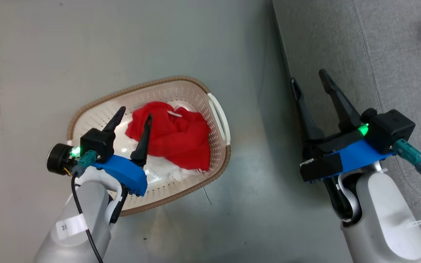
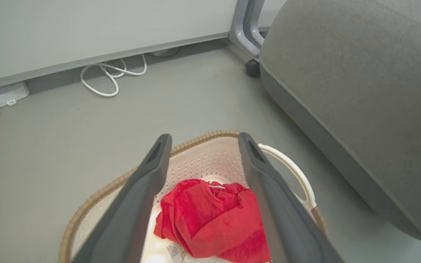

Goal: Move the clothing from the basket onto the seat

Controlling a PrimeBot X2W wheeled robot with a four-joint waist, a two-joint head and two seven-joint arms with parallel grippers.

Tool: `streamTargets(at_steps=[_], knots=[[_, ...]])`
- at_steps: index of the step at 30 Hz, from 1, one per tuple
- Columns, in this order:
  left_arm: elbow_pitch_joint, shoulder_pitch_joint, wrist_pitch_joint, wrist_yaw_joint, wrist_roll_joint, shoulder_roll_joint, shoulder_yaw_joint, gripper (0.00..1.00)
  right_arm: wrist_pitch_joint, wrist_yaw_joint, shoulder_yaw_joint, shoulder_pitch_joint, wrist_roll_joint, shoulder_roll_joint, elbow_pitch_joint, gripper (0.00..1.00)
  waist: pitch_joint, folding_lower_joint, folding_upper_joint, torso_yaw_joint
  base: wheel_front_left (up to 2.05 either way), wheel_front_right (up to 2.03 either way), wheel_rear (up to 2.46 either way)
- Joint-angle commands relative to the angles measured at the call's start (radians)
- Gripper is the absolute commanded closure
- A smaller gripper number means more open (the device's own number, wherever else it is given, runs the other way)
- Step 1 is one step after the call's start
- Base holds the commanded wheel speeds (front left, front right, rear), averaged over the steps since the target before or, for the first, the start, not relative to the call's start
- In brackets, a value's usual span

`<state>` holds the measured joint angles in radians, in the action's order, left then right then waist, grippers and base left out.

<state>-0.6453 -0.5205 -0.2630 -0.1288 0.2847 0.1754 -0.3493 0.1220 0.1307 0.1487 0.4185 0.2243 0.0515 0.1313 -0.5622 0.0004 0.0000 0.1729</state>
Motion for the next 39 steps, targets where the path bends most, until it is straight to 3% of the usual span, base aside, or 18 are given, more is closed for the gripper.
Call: streamTargets(at_steps=[1, 10, 24, 29, 33, 39], knots=[[-0.035, -0.053, -0.003, -0.002, 0.005, 0.031, -0.048, 0.00, 0.018, 0.000, 0.010, 0.037, 0.009, -0.002, -0.004, 0.00, -0.151, -0.0004, 0.0000, 0.091, 0.00, 0.00, 0.00], [-0.178, -0.174, -0.003, -0.002, 0.057, 0.105, -0.259, 0.00, 0.061, 0.000, 0.060, 0.069, 0.041, -0.002, 0.006, 0.00, -0.278, -0.0004, 0.0000, 0.156, 0.00, 0.00, 0.00], [-0.335, -0.330, 0.028, -0.002, 0.112, 0.169, -0.467, 0.00, 0.110, 0.000, 0.109, 0.054, 0.082, -0.002, -0.004, 0.00, -0.378, -0.0004, 0.0000, 0.206, 0.00, 0.00, 0.00], [-0.384, -0.371, 0.036, -0.002, 0.116, 0.171, -0.492, 0.00, 0.114, 0.000, 0.106, 0.039, 0.085, -0.002, -0.006, 0.00, -0.386, -0.0004, 0.0000, 0.204, 0.00, 0.00, 0.00], [-0.439, -0.406, 0.031, 0.032, 0.103, 0.157, -0.498, 0.00, 0.115, 0.000, 0.101, 0.022, 0.082, -0.002, -0.010, 0.00, -0.395, -0.0004, 0.0000, 0.199, 0.00, 0.00, 0.00], [-0.514, -0.434, 0.055, 0.026, 0.111, 0.131, -0.507, 0.00, 0.108, 0.000, 0.092, 0.003, 0.082, -0.002, -0.025, 0.00, -0.406, -0.0004, 0.0000, 0.191, 0.00, 0.00, 0.00]])
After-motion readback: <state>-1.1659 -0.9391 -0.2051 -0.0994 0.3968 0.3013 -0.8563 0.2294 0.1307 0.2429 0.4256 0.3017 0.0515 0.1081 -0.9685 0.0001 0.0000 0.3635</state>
